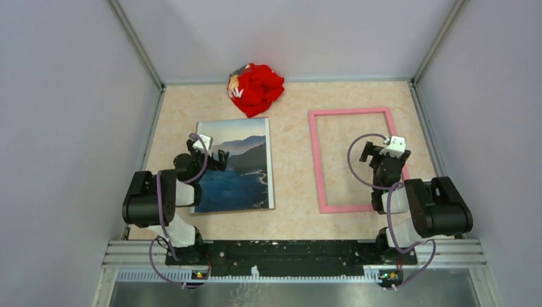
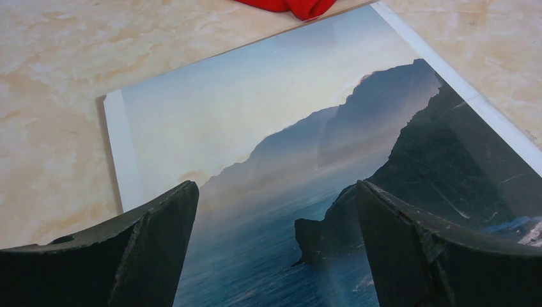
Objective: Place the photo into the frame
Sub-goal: Turn over the photo frame at the center of the board.
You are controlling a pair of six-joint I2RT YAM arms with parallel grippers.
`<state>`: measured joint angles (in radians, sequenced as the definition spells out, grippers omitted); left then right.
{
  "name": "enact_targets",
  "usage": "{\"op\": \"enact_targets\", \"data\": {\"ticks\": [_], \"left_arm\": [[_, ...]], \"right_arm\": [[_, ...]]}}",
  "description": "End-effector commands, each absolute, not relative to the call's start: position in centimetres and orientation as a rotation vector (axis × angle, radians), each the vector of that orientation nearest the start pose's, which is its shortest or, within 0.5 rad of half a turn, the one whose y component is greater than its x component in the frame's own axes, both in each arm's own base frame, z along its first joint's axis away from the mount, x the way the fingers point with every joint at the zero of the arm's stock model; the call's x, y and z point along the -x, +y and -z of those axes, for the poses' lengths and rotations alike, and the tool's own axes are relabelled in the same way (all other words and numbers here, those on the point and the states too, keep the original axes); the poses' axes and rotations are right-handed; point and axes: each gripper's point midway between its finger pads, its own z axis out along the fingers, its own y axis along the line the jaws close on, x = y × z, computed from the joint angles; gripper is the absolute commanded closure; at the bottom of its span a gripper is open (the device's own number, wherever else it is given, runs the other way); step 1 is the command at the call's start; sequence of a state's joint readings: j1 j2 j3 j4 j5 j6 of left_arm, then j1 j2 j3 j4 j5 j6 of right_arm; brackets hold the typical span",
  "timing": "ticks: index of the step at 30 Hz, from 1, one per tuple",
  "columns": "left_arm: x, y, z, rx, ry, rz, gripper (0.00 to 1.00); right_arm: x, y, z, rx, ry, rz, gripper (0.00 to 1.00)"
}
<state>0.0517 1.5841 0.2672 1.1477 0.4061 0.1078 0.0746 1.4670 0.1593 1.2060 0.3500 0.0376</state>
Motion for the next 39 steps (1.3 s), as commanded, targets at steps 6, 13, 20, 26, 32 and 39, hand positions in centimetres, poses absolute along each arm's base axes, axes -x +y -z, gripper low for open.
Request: {"op": "enact_targets", "data": {"ticks": [6,13,20,26,32,39], "left_arm": [[-37.5,-4.7,-9.0,-0.370,1.635,0.215,0.01],[-37.8,-4.0,-9.9,-0.319,1.624,0.191,0.01],[-41.7,-1.7,-14.0,-0.250,1.941,0.159,0.01],[-41.0,-2.3,-15.8,-0.253,2.185,0.332,0.01],[-39.9,-2.7,-16.5,-0.244,2.269,0.420,0.01],[-39.2,-2.6,-17.2,-0.202,2.330,0.467,0.01]], "right_arm": [[-35.8,-3.3,-10.6,-0.252,1.593,0.184,0.01],[-35.7,-3.4,-11.2,-0.267,1.623,0.213,0.01],[-38.6,4.1,-17.7,-0.187,1.867,-0.189,0.01],[-37.3,5.6,-18.5,-0.546,1.928,-0.434,0.01],[-35.9,10.8,-15.6,-0.226,2.248,-0.396,0.01],[-35.0,15.1,-12.1,-0.030,2.371,-0.077,0.01]]}}
